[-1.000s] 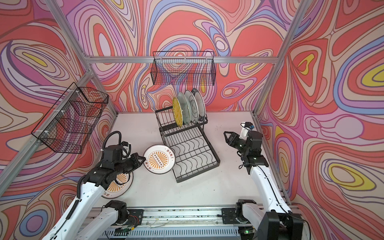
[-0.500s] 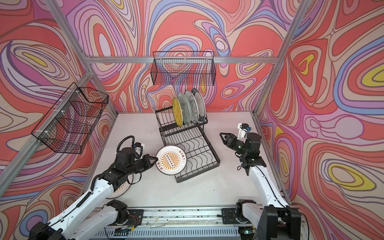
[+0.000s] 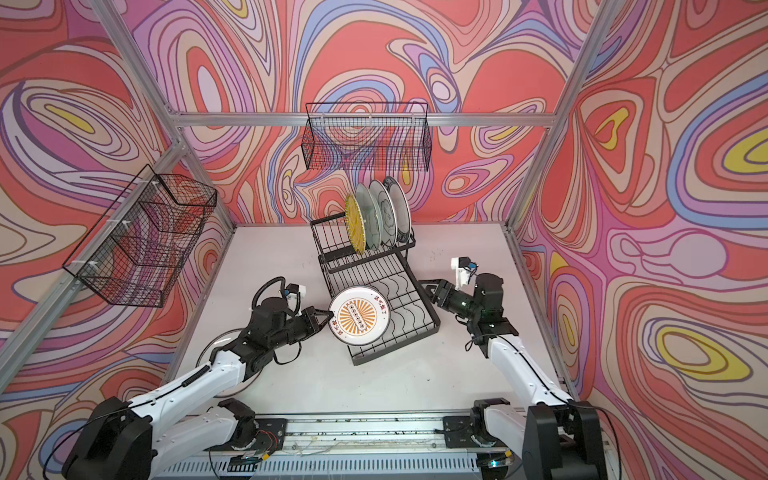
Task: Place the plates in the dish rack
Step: 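Hold the sunburst plate with the left gripper while the right gripper grasps its rim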
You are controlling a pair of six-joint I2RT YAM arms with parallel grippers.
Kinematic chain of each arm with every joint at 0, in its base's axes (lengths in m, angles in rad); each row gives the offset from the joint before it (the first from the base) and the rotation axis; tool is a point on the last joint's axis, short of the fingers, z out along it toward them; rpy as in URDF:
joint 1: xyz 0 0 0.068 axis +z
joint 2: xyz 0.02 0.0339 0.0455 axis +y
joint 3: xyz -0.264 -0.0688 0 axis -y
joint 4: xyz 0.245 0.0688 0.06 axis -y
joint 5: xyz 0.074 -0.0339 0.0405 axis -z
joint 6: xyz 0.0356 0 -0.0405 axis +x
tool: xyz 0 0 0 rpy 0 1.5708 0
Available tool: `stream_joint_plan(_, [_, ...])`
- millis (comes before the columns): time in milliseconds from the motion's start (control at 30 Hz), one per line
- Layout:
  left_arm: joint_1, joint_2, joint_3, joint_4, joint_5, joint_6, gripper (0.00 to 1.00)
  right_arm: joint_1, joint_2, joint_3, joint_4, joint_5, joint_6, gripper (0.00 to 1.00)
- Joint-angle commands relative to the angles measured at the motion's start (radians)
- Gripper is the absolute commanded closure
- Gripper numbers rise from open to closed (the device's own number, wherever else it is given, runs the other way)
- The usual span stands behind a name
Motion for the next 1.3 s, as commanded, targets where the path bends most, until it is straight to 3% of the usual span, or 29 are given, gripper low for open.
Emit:
stream_joint_plan(0, [-0.011,0.003,-0.003,0.158,-0.014,-0.033,1.0,0.095,0.078,-0.013,0.084,0.045,0.031,0.39])
stream_joint_plan(433, [-0.014,0.002,0.0,0.174,-0.021,-0.039,1.0,0.219,0.202,0.019,0.178,0.064,0.072,0.44])
stream_joint_plan(1267, [-0.028,0.049,-0.002,0.218,-0.009,-0.041,1.0,0.327,0.301,0.037,0.384,0.031,0.192,0.79])
